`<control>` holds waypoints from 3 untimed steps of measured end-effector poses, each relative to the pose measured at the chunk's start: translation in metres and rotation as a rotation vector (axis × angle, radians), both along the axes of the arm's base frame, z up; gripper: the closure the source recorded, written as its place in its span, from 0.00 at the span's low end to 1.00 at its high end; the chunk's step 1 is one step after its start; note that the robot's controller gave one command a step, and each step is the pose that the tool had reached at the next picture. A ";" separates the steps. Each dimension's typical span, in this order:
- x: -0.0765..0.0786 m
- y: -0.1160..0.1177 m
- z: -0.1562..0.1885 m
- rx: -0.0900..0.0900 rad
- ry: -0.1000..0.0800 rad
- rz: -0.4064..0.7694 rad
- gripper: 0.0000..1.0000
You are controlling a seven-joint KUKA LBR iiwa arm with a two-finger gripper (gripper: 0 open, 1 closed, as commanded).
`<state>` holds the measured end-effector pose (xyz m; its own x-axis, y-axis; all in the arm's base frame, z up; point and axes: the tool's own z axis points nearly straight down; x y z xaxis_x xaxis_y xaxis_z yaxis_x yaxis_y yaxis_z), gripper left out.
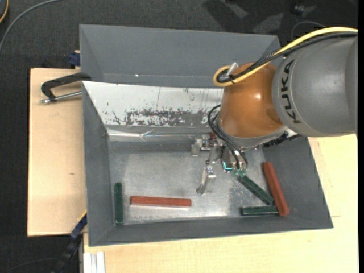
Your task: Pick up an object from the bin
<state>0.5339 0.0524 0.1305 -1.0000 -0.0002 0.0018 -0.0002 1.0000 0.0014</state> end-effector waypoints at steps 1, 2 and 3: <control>-0.044 0.013 -0.043 -0.001 0.004 0.105 0.00; -0.044 0.042 -0.060 0.000 0.001 -0.083 0.00; -0.043 0.041 -0.060 0.000 0.000 -0.084 1.00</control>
Offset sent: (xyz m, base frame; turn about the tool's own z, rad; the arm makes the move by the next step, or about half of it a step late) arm -0.0429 0.0119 -0.0420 -0.1038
